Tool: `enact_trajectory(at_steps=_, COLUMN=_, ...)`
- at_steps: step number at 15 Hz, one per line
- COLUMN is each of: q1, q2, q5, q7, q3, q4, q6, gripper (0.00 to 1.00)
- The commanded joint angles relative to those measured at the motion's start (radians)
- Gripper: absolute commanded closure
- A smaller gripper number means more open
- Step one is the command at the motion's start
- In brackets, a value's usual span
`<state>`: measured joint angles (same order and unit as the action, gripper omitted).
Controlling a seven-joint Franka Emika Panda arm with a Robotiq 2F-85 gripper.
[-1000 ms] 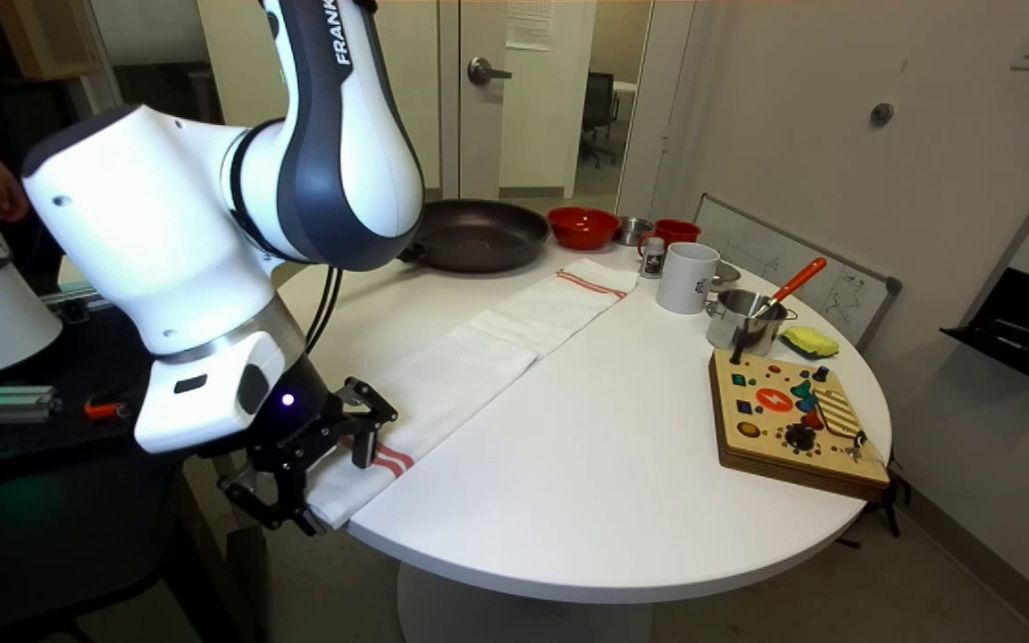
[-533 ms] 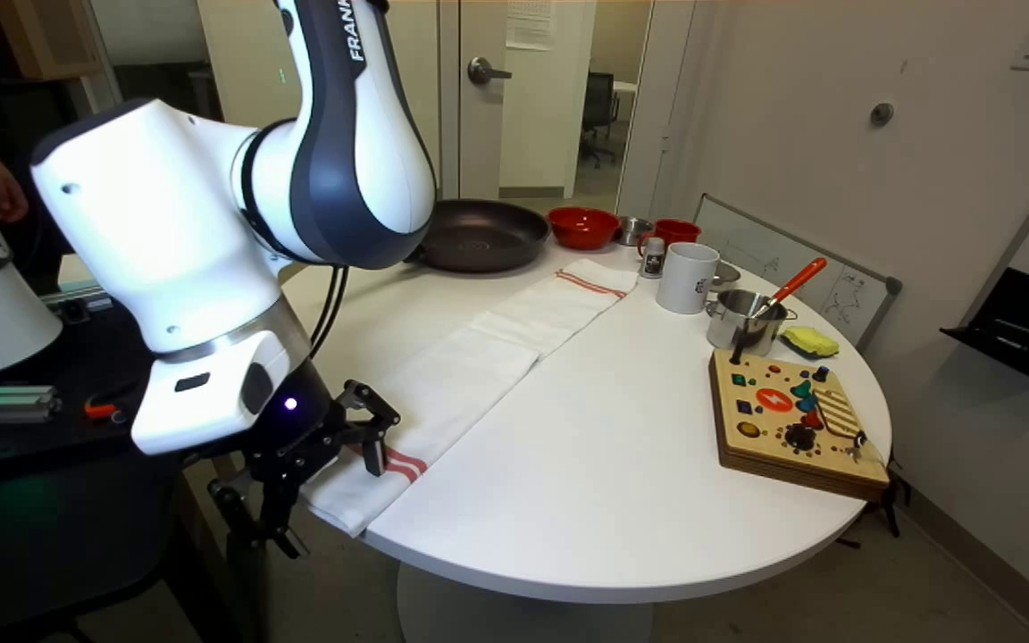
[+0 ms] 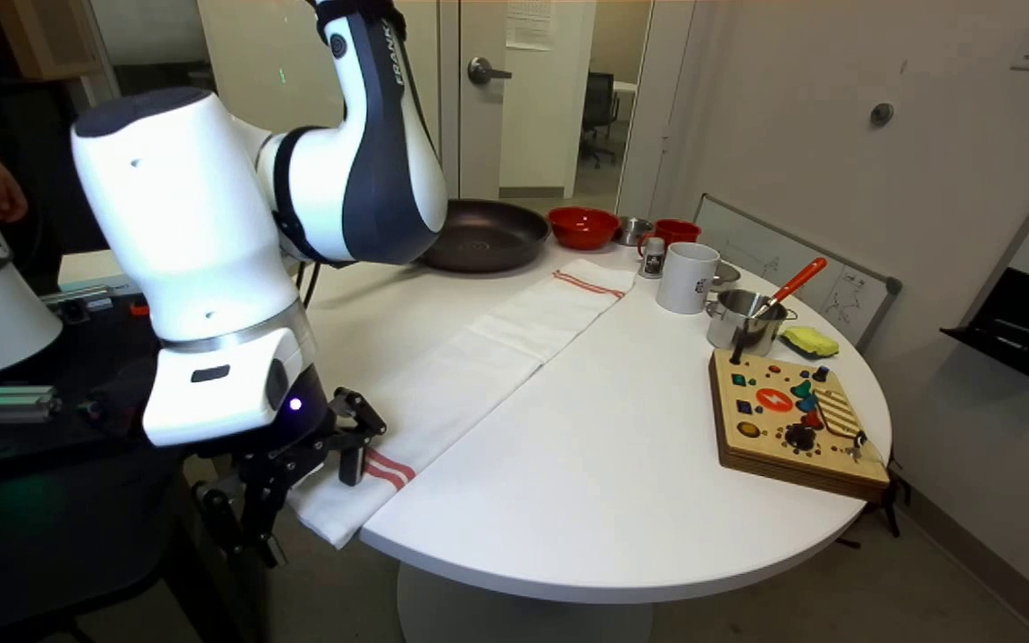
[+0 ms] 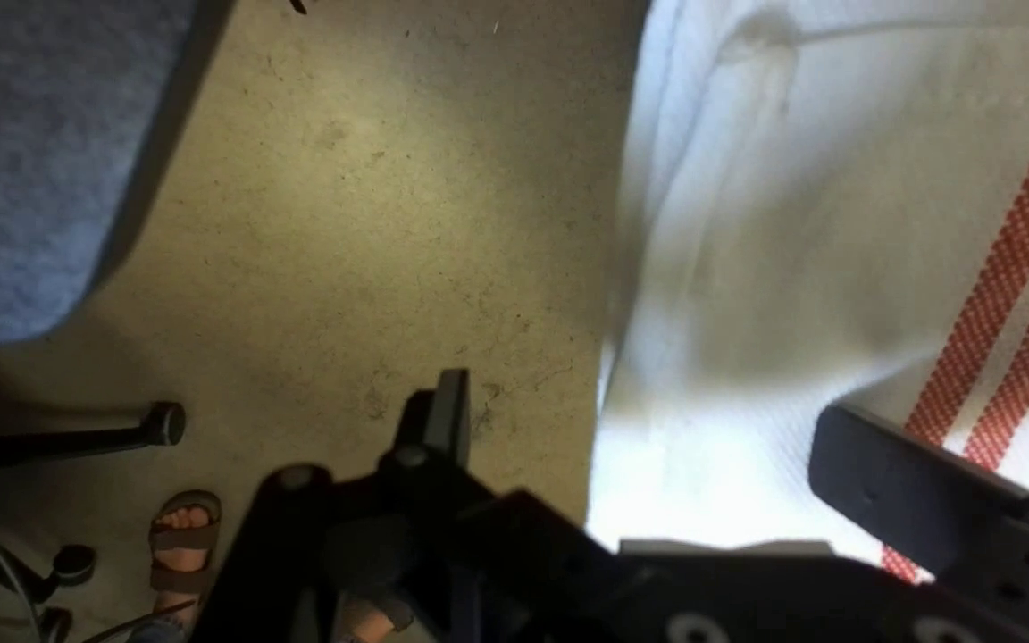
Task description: Fold the towel in half
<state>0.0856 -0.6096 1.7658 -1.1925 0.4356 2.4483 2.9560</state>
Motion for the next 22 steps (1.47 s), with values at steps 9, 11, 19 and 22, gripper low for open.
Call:
enact_trajectory(at_steps=9, q1=-0.026, q2=-0.010, q5=-0.409, q7=0.433, q3=0.037, q4=0.061, q6=-0.025, gripper=0.96)
enact_trajectory(at_steps=11, q1=-0.031, q2=-0.003, q5=-0.476, q7=0.510, q3=0.056, q4=0.070, q6=-0.065, gripper=1.00)
enact_trajectory(at_steps=19, q1=-0.048, q2=0.026, q5=-0.633, q7=0.689, q3=0.135, q4=0.058, q6=-0.203, gripper=0.67)
enact_trajectory(at_steps=22, q1=-0.042, q2=0.039, q5=-0.619, q7=0.689, q3=0.140, q4=0.053, q6=-0.189, gripper=0.45)
